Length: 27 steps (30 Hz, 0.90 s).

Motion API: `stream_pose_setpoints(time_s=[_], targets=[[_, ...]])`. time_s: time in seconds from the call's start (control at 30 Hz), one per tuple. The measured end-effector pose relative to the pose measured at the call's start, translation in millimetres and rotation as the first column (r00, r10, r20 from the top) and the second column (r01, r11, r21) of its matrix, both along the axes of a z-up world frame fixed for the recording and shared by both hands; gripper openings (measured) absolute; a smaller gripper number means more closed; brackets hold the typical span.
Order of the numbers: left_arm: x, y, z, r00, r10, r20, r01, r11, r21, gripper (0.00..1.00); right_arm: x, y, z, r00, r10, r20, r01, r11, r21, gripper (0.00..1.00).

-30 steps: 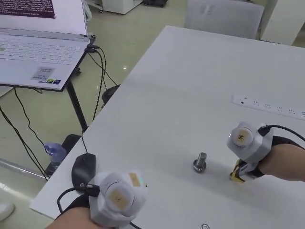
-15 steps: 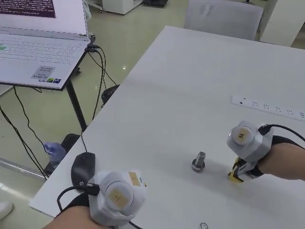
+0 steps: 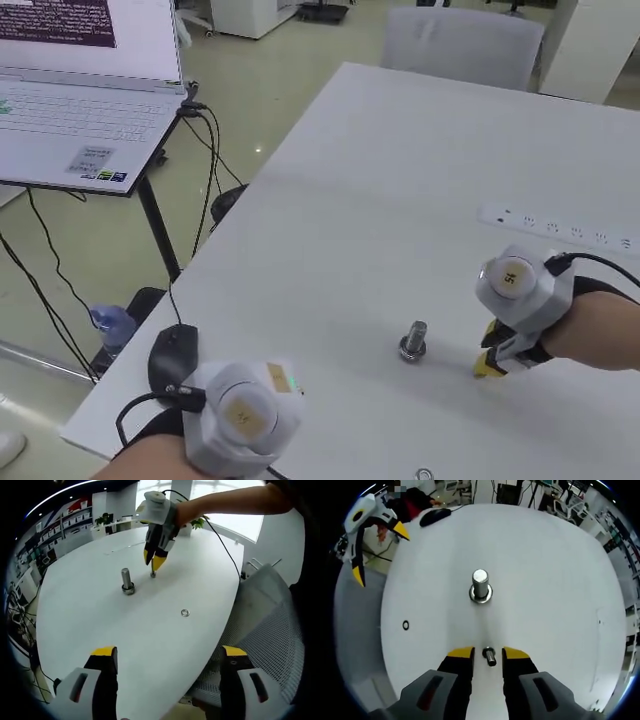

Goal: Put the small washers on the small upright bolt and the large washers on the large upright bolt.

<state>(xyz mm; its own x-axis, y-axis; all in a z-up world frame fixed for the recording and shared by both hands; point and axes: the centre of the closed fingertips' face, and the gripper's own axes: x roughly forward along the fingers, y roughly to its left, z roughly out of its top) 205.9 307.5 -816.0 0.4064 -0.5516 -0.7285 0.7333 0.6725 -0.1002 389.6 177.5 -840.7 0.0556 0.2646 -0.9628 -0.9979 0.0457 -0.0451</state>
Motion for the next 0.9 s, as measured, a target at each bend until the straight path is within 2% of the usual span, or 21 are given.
stream_pose_setpoints(time_s=[0.33, 0.53, 0.67, 0.9], targets=[[3.9, 1.8, 8.5, 1.000, 0.006, 0.019, -0.006, 1.000, 0.007, 0.84, -11.6, 3.3, 21.3, 1.000, 0.021, 0.007, -0.021, 0.999, 0.025, 0.23], [7.0, 2.6, 11.9, 0.999, 0.008, 0.031, -0.008, 1.000, 0.012, 0.84, -31.9, 7.2, 31.6, 0.999, 0.051, 0.000, -0.051, 0.998, 0.047, 0.24], [7.7, 0.7, 13.9, 0.999, 0.005, 0.034, -0.006, 1.000, 0.010, 0.84, -47.9, 9.9, 32.7, 0.995, 0.095, -0.005, -0.095, 0.994, 0.055, 0.25], [7.3, -3.4, 15.8, 0.999, -0.004, 0.039, 0.004, 1.000, 0.011, 0.84, -72.9, 13.0, 30.8, 0.991, 0.131, -0.015, -0.130, 0.990, 0.062, 0.26]])
